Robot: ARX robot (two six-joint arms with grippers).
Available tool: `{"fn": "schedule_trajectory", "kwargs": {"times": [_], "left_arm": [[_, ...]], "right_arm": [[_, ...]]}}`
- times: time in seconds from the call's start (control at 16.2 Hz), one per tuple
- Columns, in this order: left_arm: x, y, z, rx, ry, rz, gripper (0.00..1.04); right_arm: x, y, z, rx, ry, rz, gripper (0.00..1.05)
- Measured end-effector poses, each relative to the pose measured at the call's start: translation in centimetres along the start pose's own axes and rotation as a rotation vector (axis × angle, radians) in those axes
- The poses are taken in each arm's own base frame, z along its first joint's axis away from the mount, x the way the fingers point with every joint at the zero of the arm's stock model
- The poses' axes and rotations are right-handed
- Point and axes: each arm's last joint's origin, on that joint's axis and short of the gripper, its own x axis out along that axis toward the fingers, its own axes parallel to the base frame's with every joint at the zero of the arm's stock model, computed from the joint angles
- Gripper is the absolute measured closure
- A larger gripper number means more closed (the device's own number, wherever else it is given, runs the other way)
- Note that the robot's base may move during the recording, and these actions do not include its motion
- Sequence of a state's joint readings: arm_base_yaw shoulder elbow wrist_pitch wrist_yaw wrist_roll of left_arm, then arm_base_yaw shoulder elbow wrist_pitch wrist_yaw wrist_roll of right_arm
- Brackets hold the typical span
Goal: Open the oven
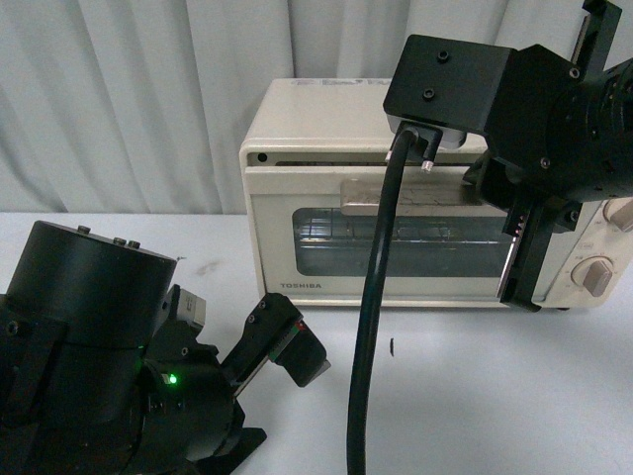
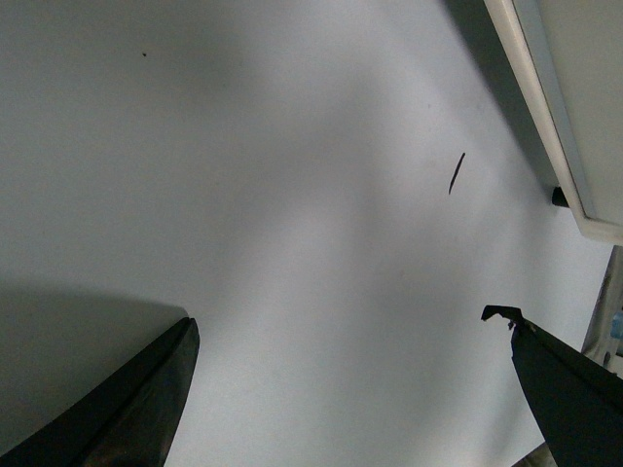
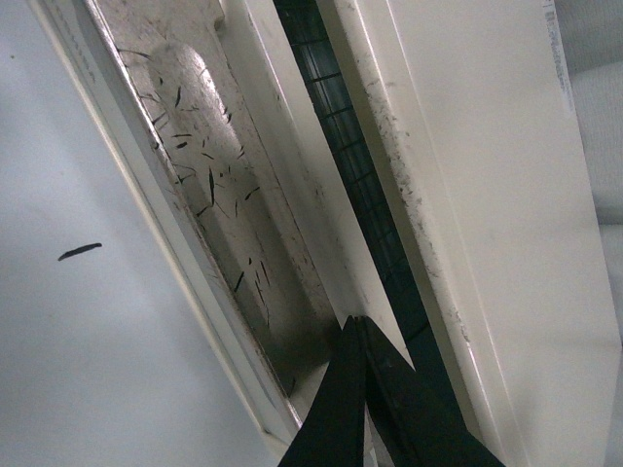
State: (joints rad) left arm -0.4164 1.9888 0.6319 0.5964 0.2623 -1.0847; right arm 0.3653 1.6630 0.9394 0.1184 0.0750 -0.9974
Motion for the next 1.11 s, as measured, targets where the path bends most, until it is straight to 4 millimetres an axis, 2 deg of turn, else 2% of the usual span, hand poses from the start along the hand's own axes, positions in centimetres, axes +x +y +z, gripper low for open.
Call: {"fn": "schedule_trajectory", "kwargs": {"times": [0.37, 0.86, 1.11], "left_arm": [[0.0, 0.0, 0.0, 0.0, 0.0, 0.0, 0.07], [0.0, 0.0, 0.0, 0.0, 0.0, 0.0, 0.07], [0.0, 0.0, 0.0, 0.0, 0.0, 0.0, 0.07]], "right_arm": [[-1.1, 1.0, -0.8, 0.087, -0.006, 0.061, 1.03], [-2.9, 3.4, -2.0, 0.164, 0.052, 0.279, 1.03], [-4.6, 2.9, -2.1, 0.225, 0.057, 0.361, 1.03]]}}
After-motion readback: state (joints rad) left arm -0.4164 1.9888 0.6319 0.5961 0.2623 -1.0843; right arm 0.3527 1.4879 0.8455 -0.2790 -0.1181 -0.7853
